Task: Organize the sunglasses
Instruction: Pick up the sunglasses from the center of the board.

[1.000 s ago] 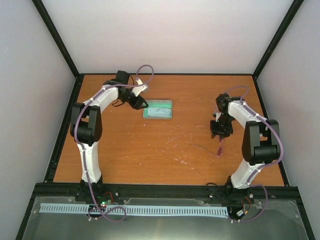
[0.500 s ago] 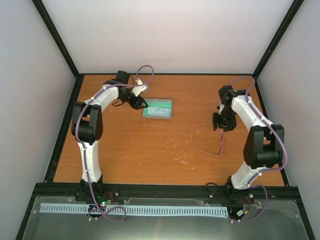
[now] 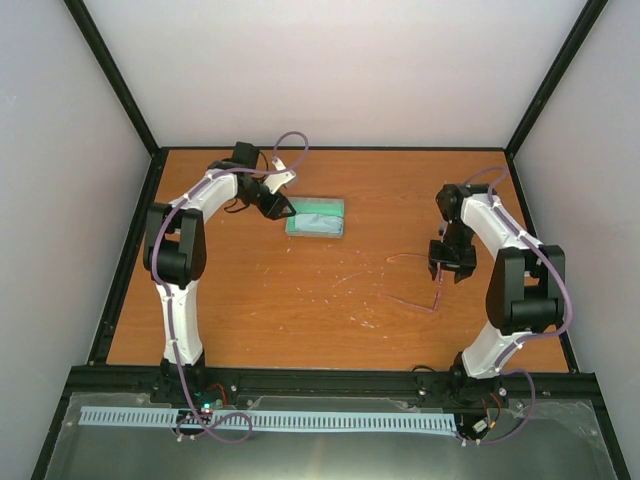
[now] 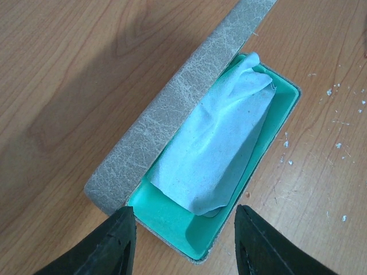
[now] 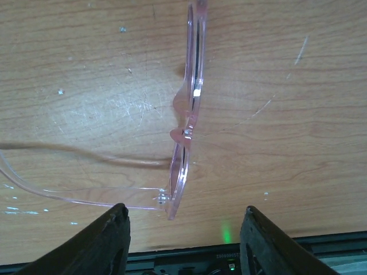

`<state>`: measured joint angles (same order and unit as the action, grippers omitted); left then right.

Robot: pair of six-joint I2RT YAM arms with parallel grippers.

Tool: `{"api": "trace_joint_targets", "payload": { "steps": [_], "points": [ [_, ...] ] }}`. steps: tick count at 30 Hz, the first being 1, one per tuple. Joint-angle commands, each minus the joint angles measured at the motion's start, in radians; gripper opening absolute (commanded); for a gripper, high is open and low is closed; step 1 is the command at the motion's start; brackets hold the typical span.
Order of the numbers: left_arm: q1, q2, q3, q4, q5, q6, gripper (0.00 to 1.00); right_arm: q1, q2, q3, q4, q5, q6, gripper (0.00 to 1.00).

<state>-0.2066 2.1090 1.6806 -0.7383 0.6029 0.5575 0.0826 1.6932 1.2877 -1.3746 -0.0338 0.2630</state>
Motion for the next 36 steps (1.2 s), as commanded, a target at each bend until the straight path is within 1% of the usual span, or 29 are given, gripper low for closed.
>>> {"api": "trace_joint_targets", "payload": {
  "steps": [1, 9, 16, 21, 23, 26, 31, 36],
  "points": [
    [0.007, 0.023, 0.039, -0.009, 0.015, 0.027, 0.49, -0.006, 0.038, -0.030, 0.019, -0.014, 0.025, 0.50],
    [0.007, 0.023, 0.025, -0.007, 0.009, 0.032, 0.49, -0.006, 0.105, -0.065, 0.094, -0.040, 0.029, 0.47],
    [0.008, 0.028, 0.024, -0.007, 0.009, 0.027, 0.49, -0.006, 0.151, -0.069, 0.129, -0.033, 0.029, 0.37],
    [0.009, 0.030, 0.024, -0.009, 0.002, 0.031, 0.49, -0.006, 0.174, -0.081, 0.137, -0.033, 0.024, 0.32],
    [0.009, 0.031, 0.024, -0.009, 0.000, 0.032, 0.49, -0.006, 0.177, -0.085, 0.140, -0.030, 0.024, 0.28],
    [0.009, 0.034, 0.024, -0.008, -0.002, 0.033, 0.49, -0.006, 0.182, -0.086, 0.142, -0.031, 0.021, 0.25],
    [0.009, 0.034, 0.025, -0.006, 0.003, 0.032, 0.49, -0.006, 0.185, -0.082, 0.146, -0.017, 0.023, 0.12],
    [0.009, 0.034, 0.024, -0.002, 0.007, 0.027, 0.49, -0.006, 0.178, -0.059, 0.144, 0.003, 0.025, 0.03]
  ]
}}
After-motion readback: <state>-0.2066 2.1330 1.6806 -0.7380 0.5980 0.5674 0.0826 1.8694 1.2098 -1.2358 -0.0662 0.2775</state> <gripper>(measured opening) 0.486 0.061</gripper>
